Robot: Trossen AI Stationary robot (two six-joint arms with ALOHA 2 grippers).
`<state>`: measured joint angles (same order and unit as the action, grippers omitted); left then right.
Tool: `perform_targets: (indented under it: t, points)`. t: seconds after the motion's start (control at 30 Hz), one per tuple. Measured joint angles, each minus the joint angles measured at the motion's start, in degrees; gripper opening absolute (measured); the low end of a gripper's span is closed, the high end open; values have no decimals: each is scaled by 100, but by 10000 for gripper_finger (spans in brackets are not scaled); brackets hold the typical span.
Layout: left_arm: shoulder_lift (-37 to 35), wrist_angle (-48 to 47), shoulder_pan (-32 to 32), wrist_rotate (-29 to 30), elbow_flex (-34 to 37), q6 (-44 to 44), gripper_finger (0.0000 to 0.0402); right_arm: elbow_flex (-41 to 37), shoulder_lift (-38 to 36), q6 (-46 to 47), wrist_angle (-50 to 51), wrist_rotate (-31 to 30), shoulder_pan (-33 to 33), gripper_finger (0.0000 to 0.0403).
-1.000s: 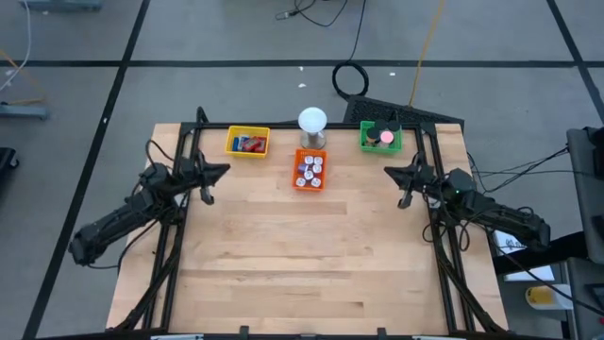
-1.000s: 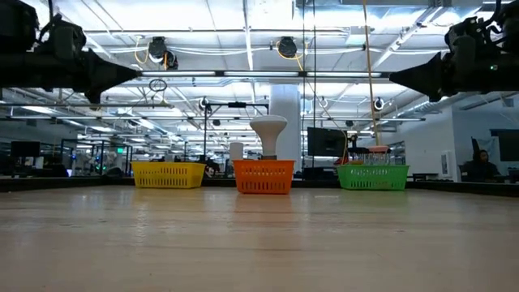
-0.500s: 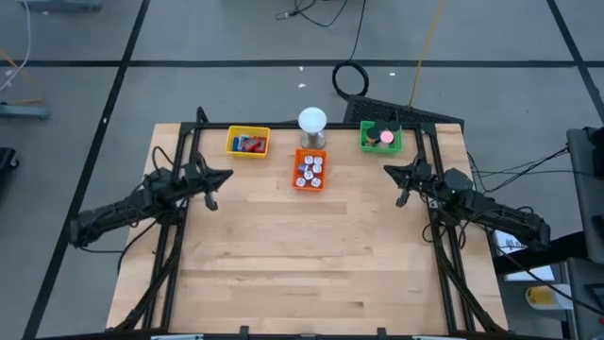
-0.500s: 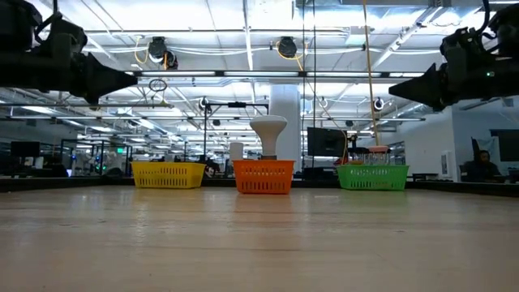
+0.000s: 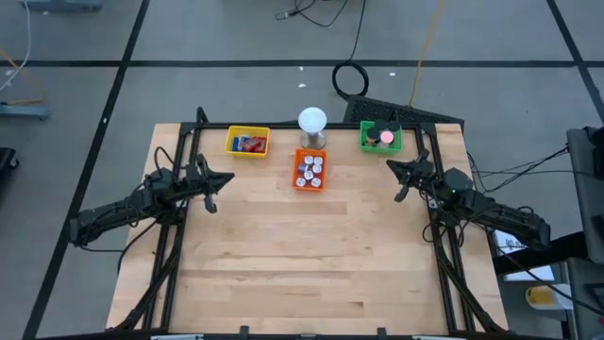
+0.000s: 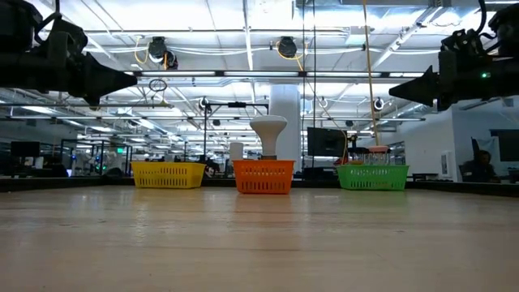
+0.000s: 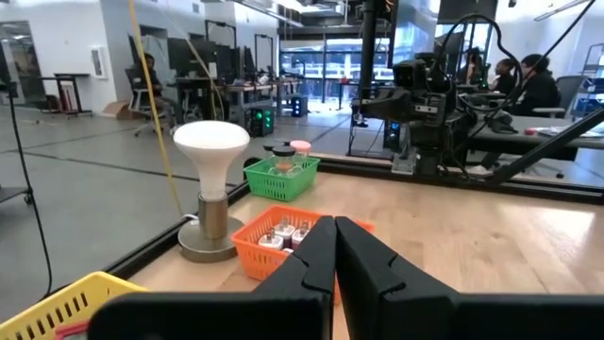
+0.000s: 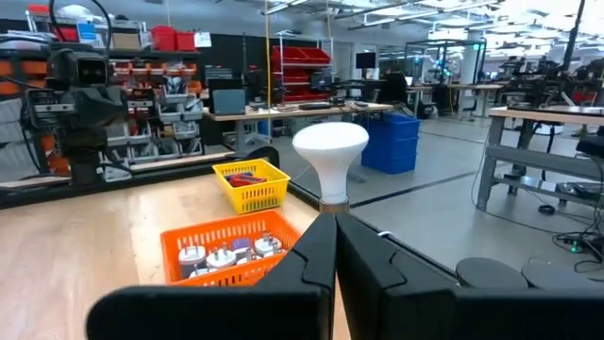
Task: Pick & Place Office items
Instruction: Return to Home Position
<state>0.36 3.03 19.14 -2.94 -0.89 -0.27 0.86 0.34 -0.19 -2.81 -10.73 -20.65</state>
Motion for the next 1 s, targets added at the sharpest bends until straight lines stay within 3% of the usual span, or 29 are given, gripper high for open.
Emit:
perform_targets:
  t: [0.3, 1.0]
  points:
    - [0, 8, 0, 0, 0, 1, 8, 0, 327, 76, -50, -431, 0, 0]
    - [0, 11, 0, 0, 0, 2, 8, 0, 715, 400, -341, -438, 0, 0]
